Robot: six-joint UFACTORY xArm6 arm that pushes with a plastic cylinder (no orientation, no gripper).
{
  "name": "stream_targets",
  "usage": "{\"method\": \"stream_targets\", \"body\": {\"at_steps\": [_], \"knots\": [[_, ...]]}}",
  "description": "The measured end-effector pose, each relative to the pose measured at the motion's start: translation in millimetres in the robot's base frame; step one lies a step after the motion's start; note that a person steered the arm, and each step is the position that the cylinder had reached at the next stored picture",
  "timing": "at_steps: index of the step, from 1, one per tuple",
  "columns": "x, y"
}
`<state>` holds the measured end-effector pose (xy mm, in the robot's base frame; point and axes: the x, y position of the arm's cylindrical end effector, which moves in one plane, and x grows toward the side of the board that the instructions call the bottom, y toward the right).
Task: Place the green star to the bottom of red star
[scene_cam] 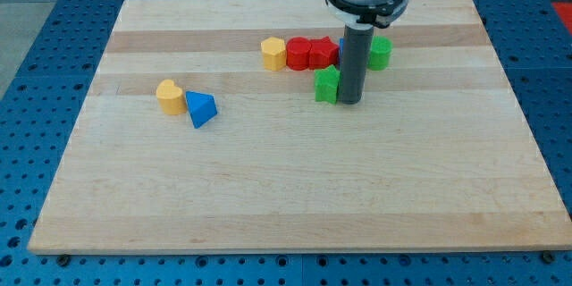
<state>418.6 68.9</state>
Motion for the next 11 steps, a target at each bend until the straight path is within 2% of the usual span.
{"method": "stream_targets", "body": {"at_steps": [3,11], "knots": [[28.4,-10.3],[-0.5,-27.3]]}}
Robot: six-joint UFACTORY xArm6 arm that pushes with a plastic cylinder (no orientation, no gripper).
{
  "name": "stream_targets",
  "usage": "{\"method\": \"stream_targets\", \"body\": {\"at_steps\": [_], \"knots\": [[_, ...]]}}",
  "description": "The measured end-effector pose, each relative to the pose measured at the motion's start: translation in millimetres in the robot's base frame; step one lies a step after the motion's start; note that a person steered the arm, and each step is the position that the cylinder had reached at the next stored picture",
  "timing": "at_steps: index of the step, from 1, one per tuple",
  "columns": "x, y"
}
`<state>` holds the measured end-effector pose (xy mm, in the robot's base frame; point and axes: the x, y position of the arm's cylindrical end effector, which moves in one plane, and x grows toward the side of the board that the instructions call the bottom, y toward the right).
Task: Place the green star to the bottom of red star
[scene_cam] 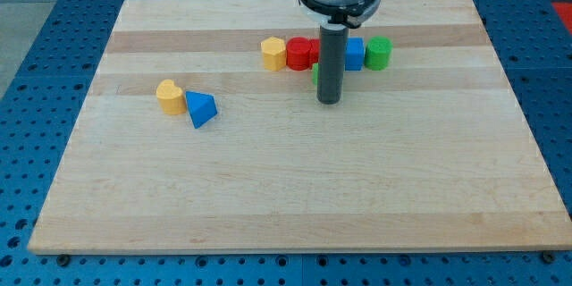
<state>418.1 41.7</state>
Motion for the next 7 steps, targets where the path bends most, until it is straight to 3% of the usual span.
{"method": "stream_targets", "body": {"at_steps": [3,5,7], "knots": [[2.8,-7.7],[63.9,-34.8],[74.8,-42.4]]}}
